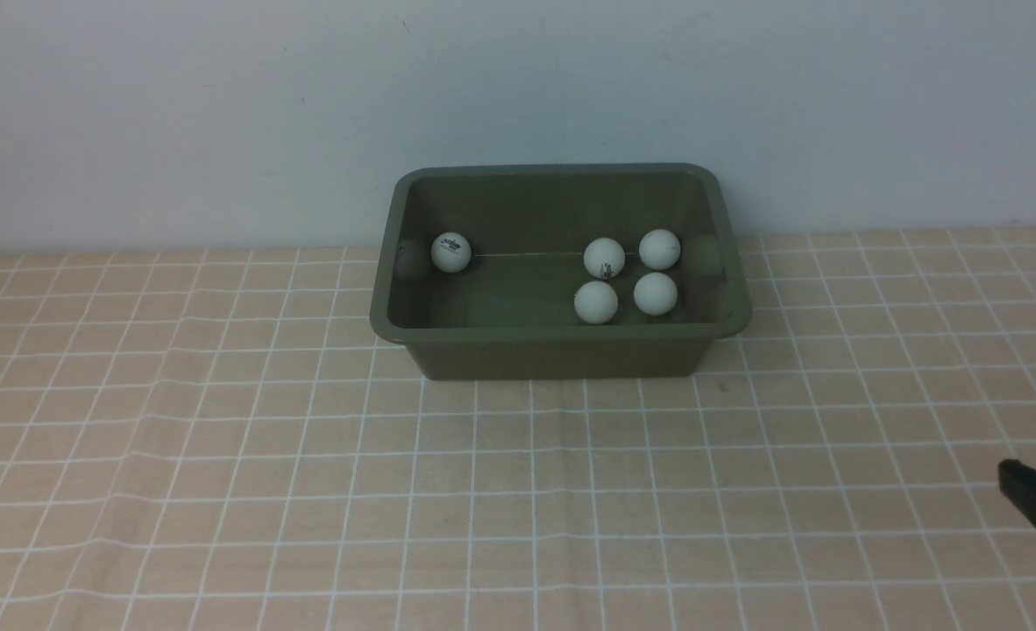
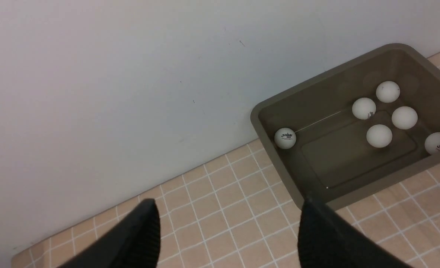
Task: Put the table tennis balls into the box on the light coffee tablecloth.
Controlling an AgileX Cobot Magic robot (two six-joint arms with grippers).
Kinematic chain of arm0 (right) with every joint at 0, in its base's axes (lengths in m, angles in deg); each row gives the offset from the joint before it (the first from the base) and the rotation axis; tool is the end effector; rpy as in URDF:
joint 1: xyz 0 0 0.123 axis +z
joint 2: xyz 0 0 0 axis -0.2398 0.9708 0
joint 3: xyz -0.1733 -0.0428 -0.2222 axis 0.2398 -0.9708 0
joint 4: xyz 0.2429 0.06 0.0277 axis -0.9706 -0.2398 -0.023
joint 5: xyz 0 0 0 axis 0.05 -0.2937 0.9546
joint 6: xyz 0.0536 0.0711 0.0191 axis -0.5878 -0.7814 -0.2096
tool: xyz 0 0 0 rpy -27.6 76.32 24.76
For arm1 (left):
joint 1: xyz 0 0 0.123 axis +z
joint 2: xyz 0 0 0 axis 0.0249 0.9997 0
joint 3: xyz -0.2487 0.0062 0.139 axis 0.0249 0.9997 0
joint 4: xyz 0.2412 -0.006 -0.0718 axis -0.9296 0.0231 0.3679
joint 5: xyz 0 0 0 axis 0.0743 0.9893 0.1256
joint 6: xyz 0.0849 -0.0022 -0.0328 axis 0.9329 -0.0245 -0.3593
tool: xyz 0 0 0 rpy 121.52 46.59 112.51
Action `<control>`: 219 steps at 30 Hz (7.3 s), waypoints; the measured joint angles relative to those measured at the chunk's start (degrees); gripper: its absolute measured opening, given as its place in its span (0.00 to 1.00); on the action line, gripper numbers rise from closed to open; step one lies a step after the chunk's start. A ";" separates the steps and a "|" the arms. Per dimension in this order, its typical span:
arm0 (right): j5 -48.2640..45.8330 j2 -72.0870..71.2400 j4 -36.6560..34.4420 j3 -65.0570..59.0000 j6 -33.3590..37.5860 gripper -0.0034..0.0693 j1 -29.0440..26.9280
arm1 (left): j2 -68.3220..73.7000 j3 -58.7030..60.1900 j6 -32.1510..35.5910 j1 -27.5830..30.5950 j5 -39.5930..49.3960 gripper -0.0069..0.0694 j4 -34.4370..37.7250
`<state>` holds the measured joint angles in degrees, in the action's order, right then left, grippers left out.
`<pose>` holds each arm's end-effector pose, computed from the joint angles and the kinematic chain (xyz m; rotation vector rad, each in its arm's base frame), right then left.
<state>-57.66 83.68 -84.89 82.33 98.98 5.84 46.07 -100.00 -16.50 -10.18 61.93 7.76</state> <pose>0.0895 0.0382 0.2711 -0.6187 1.7631 0.1002 0.2029 -0.0416 0.5071 0.4719 2.0237 0.0325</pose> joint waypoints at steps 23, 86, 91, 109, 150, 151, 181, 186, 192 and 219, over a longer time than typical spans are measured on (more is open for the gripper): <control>-6.50 -3.86 -1.05 -0.21 0.00 0.60 0.00 | 0.00 0.00 0.04 0.00 0.00 0.63 0.00; -7.92 -25.23 -11.59 -20.75 0.08 0.60 -22.61 | 0.00 0.00 1.50 -0.06 0.88 0.63 18.80; -7.92 -25.23 -11.59 -20.75 0.08 0.60 -22.61 | 0.00 0.00 1.50 -0.06 0.88 0.63 21.06; -7.76 -25.23 -11.61 -20.80 0.08 0.60 -22.61 | 0.00 0.00 1.52 -0.06 4.88 0.63 19.82; -7.76 -25.23 -11.66 -20.81 -0.15 0.60 -22.61 | -49.52 77.92 -6.40 12.38 -31.26 0.63 4.03; -7.76 -25.23 -11.66 -20.81 -0.15 0.60 -22.61 | -51.39 79.23 -6.40 12.38 -31.43 0.63 4.03; -7.76 -25.23 -11.66 -20.81 -0.15 0.60 -22.61 | -68.19 95.61 -7.93 12.38 -35.79 0.63 1.64; -7.69 -25.23 -11.66 -20.81 -0.15 0.60 -22.61 | -68.19 96.05 -12.08 12.38 -37.95 0.63 1.59; -7.69 -25.23 -11.66 -20.81 -0.15 0.60 -22.61 | -68.19 96.07 -11.44 12.38 -38.00 0.63 1.48; -7.69 -25.23 -11.66 -20.81 -0.15 0.60 -22.61 | -68.19 96.07 -10.89 12.38 -38.00 0.63 1.00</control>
<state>-65.35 58.45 -96.55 61.52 98.83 -16.77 -22.11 -3.93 -27.38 2.19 23.93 8.76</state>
